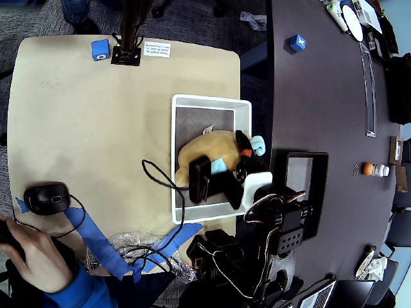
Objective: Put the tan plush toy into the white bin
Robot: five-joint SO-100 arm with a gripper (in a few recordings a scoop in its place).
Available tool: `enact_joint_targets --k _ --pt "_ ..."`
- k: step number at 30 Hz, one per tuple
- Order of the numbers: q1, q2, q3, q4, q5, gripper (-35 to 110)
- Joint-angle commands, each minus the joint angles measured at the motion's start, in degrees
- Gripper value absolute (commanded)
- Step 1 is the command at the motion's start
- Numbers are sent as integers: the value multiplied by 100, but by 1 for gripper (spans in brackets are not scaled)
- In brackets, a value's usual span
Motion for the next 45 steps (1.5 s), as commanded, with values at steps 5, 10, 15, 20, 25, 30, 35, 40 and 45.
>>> enact_joint_targets --k 5,10,15,20,25,30,35,40,45 --pt "114 791 -272 668 79 69" --pt "114 1072 -281 738 79 74" --pt "114 1397 -220 756 70 76" --pt "114 1661 -185 756 70 76" --pt "123 1793 -185 765 62 76" --pt "290 2083 -193 765 62 76" --pt "659 2312 -185 773 70 76" --pt "993 2593 -185 773 70 76" --pt "1380 2795 -185 773 70 76"
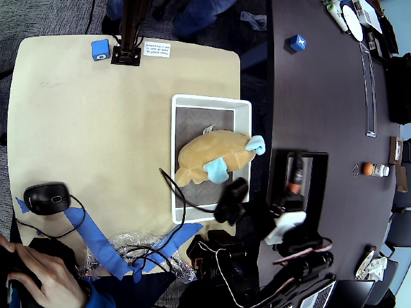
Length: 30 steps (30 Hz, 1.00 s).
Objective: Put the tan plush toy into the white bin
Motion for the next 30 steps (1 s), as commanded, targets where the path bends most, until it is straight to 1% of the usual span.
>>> enact_joint_targets --k 1,15,30 --pt "369 404 -185 88 44 76" --pt "1696 932 -185 88 62 76" --pt "3709 1028 -176 88 97 76"
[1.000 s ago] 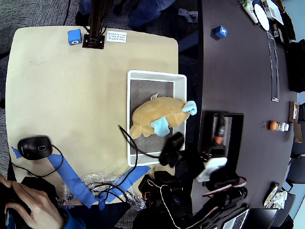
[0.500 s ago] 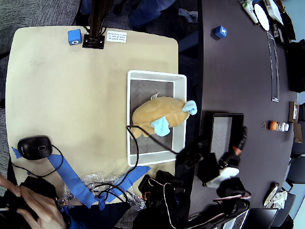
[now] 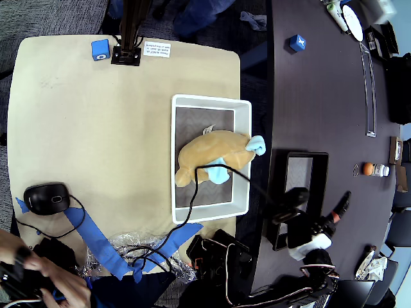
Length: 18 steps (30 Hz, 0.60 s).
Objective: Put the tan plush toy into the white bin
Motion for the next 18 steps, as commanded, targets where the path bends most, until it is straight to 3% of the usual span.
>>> enact_joint_targets --k 1,18 --pt "545 141 -167 79 70 76" --pt "1222 132 325 62 79 76"
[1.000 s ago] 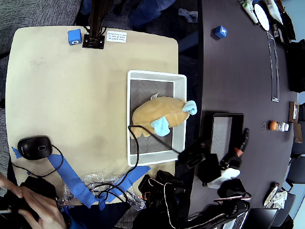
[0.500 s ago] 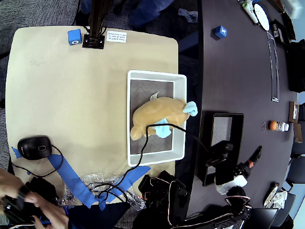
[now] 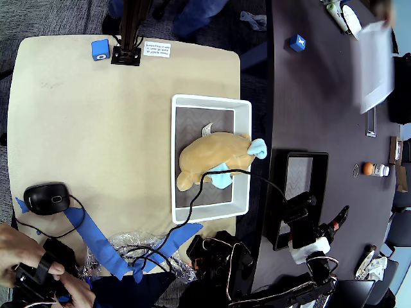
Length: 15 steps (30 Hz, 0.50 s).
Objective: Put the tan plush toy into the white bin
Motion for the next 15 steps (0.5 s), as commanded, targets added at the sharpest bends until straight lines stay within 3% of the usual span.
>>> enact_joint_targets --k 1,15 --pt "88 132 -79 62 44 76" --pt "9 220 -79 53 53 76"
